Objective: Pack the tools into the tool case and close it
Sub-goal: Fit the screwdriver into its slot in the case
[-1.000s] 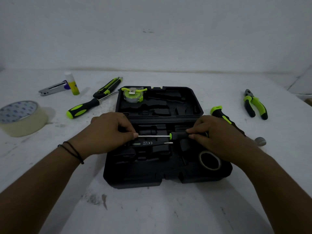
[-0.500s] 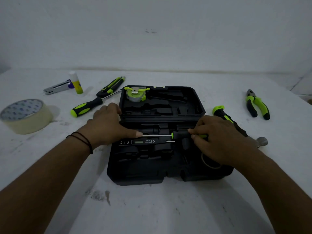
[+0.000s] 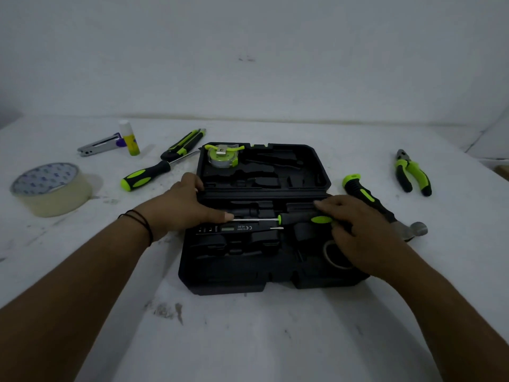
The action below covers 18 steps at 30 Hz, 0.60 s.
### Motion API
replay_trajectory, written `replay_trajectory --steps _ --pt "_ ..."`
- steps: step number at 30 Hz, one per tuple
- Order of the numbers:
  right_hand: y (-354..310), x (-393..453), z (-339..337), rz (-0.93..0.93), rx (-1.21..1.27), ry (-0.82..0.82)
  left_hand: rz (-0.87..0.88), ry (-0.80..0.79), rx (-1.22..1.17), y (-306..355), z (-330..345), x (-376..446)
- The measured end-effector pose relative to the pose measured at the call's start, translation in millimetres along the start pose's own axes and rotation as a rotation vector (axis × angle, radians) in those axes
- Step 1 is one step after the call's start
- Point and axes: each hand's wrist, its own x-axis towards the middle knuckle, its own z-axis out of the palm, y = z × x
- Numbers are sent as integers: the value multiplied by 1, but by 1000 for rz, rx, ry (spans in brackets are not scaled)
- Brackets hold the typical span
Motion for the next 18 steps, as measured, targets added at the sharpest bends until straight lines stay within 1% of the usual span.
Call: replay_trajectory --steps 2,3,4,7,10,14,18 --pt "6 -7 -2 51 73 161 -2 31 -95 -1 3 -2" --pt "8 -9 -3 87 83 209 -4 46 -121 0 4 -3" --pt "9 -11 -4 116 83 222 -4 55 -127 0 6 -3" --pt "9 -14 2 134 63 188 -10 88 -90 3 10 -6" --pt "6 -16 12 90 -2 158 9 118 -120 5 15 -9" --pt "-2 -19 14 78 -111 165 6 114 -98 9 18 -12" --pt "-8 -18 18 112 -158 202 -21 88 -62 12 17 -14"
